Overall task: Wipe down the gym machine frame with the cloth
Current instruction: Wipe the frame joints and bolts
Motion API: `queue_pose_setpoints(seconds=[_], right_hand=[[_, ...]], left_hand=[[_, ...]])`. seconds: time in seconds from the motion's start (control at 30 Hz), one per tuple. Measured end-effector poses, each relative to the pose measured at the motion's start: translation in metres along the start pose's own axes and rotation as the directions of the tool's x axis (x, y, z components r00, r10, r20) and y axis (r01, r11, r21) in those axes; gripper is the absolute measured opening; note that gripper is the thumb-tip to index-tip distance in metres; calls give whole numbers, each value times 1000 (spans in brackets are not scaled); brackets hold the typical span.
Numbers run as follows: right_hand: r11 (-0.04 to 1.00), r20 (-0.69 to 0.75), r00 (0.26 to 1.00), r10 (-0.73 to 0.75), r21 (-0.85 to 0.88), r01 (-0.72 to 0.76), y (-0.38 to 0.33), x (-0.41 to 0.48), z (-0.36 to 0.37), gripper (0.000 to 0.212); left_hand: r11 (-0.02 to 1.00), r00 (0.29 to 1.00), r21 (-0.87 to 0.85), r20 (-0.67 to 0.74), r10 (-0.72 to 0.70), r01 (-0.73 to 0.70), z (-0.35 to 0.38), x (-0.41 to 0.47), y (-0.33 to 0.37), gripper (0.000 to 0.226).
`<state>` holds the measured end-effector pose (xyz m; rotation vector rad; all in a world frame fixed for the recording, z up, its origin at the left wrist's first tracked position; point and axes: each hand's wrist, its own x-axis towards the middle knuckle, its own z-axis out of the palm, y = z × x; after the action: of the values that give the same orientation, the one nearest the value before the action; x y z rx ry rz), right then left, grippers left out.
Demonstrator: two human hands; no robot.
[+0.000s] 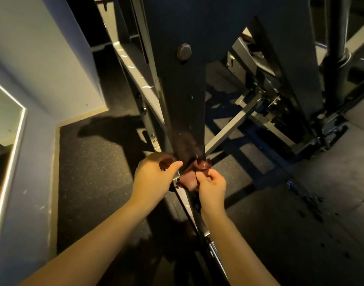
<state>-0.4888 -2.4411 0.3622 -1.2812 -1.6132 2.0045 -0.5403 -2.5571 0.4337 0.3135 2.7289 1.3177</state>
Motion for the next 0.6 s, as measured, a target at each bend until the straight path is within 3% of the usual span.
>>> queue_pose_setpoints(seconds=[0.07,0.13,0.2,0.27,0.33,0.47,0.53,0.6], right_hand=[[987,8,987,-159,36,158,-18,-3,6,14],[974,-39,974,-223,12,224,-20,-5,8,12],[982,-93,977,-190,-4,191,-11,-5,7,10],[999,-122,991,-52,-2,52,-6,-1,3,10],[1000,-88,996,26,1,-26,-15,2,0,9],[986,-28,986,-164,7,164,-34,-6,5,7],[997,-52,996,-77,-34,75,-21,-6,4,6],[978,-48,980,193,-66,-196,-5,-4,0,5]], left_hand=[[999,1000,-28,-17,19,-20,-4,2,2,18],[998,996,-22,-67,62,-64,-9,4,7,20],[988,981,35,-119,153,-150,-12,8,11,22],[978,970,63,-136,204,-197,-14,10,14,21],[976,966,68,-139,216,-209,-16,10,15,20],[978,972,45,-113,208,-204,-16,11,14,17],[978,972,59,-113,205,-199,-16,13,14,18],[975,970,89,-117,214,-204,-17,15,15,21]])
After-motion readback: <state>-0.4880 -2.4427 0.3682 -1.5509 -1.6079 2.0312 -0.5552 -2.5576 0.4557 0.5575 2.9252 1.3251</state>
